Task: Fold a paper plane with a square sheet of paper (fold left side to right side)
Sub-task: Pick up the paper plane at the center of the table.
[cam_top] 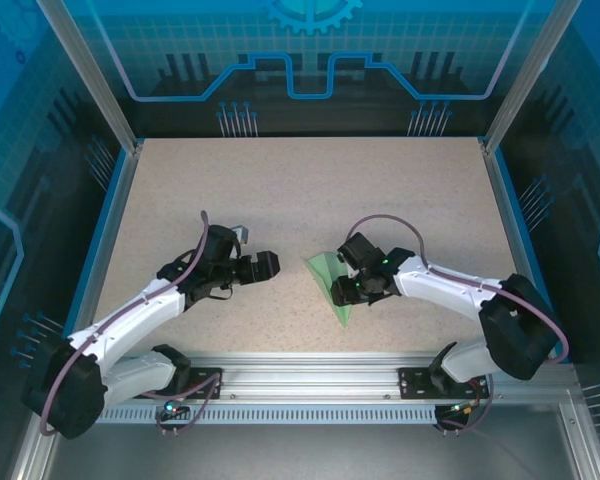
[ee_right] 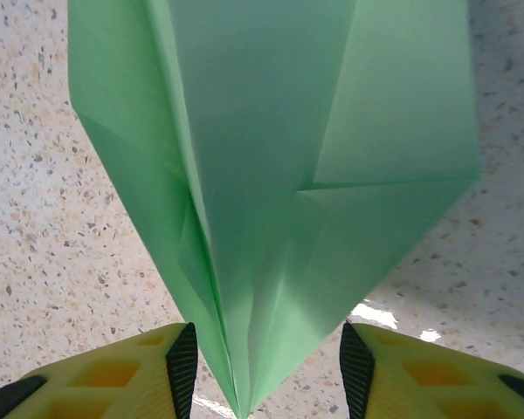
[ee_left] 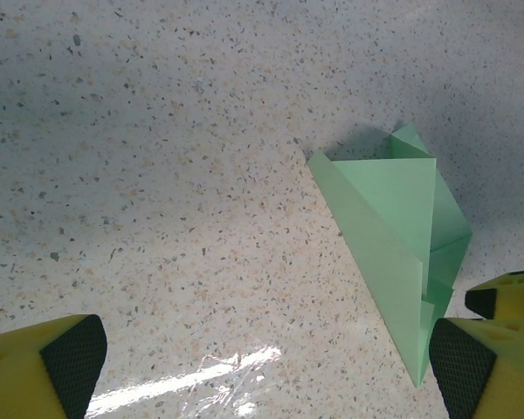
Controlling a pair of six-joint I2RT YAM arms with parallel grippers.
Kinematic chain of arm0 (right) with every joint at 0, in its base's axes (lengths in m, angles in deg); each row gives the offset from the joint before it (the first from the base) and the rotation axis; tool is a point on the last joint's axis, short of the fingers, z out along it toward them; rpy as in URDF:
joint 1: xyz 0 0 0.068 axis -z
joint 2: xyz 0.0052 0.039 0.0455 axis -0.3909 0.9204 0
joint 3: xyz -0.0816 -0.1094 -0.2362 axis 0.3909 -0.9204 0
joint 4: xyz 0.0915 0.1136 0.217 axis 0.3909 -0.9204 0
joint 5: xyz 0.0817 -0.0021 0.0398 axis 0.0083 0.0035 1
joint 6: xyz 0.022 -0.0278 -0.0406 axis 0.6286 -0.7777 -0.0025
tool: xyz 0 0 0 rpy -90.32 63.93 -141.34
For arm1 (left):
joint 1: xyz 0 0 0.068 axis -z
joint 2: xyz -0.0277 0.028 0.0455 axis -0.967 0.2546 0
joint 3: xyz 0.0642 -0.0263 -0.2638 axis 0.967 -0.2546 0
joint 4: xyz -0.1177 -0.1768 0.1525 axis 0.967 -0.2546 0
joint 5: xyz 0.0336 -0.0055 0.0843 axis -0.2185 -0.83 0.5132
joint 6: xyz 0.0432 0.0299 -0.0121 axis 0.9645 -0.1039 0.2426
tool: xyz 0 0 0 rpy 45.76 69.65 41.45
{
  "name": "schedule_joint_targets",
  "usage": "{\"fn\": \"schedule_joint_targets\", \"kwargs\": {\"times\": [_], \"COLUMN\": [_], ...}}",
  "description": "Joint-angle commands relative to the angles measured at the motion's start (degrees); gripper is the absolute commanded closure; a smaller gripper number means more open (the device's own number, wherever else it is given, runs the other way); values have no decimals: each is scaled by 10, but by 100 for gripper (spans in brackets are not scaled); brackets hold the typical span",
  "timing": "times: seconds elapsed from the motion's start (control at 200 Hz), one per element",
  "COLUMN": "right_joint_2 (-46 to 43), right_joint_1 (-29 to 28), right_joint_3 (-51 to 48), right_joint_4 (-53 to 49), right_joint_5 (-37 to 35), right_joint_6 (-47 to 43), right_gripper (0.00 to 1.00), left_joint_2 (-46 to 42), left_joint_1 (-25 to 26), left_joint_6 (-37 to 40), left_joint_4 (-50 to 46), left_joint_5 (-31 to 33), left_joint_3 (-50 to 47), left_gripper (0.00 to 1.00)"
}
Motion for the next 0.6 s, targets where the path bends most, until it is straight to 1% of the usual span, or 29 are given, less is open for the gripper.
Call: {"fn": "schedule_joint_targets", "kwargs": {"times": [0.0,0.145,0.345,0.595], "right_joint_2": [14,24,47,72], "right_joint_1": [-13,-17,-19,-23], "right_joint_3": [23,25,34,38], "right_joint_4": [-2,2,4,12], "right_joint_5": [5,3,-3,3], "right_joint_6": [-13,-12,-11,-10], "right_gripper": [51,51,55,56], "left_joint_2": [-11,-10,-10,-9], "left_joint_1": [-5,-6,-6,-5], "left_joint_6": [7,8,8,9], "left_joint_4": [-8,-9,-9,-11], "left_joint_5": [7,9,10,12], "left_joint_3": [-9,-9,-9,-9], "left_gripper": [1,1,1,1]}}
